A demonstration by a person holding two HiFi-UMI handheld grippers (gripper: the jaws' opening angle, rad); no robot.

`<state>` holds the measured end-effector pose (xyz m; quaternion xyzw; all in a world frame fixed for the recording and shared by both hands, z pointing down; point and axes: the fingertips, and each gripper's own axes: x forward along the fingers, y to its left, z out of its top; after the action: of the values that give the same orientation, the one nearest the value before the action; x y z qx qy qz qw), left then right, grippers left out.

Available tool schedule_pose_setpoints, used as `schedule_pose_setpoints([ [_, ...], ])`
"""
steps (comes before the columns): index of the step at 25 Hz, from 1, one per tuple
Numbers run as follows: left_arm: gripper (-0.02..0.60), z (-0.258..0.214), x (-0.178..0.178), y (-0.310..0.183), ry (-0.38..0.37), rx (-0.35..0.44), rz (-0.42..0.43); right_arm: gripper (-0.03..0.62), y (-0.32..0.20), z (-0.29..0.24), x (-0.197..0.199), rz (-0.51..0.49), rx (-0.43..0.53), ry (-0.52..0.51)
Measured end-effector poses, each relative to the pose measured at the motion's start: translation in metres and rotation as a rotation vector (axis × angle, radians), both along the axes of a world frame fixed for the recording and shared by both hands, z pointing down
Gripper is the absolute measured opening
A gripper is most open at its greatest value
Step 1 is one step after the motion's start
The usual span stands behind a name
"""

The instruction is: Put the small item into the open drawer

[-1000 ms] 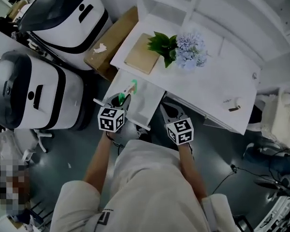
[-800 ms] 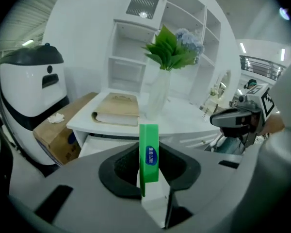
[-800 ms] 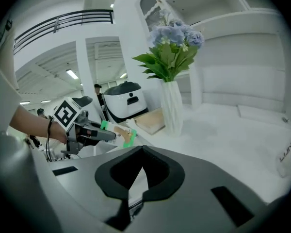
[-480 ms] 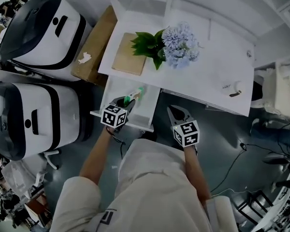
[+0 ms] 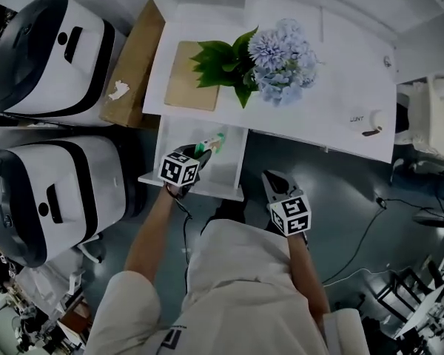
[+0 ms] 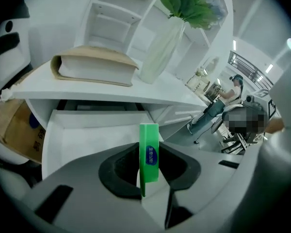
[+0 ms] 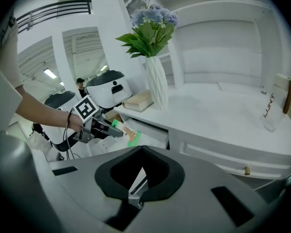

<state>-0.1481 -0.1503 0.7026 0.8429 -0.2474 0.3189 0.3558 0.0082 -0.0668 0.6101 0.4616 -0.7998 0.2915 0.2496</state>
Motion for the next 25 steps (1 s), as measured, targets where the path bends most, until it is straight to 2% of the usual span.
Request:
schedule_pose_setpoints([
  [6,0.100,0.024,-0.003,-0.010,-0.029,-0.056,0.037,0.025,-0.018,0.005,-0.006,0.023,0.002,-0.004],
  [13,0.101,0.051,0.001,-0.021,-0.057,-0.124,0.061,0.025,-0.062,-0.002,-0.035,0.027,0.035,-0.060],
  [19,0.101,0.086,0.003,-0.017,-0.096,-0.195,0.091,0.025,-0.058,0.015,-0.058,0.015,-0.016,-0.082],
  [25,0.103,0.103,0.015,-0.006,-0.065,-0.283,0.089,0.025,-0.048,0.025,-0.070,-0.043,-0.050,-0.072],
])
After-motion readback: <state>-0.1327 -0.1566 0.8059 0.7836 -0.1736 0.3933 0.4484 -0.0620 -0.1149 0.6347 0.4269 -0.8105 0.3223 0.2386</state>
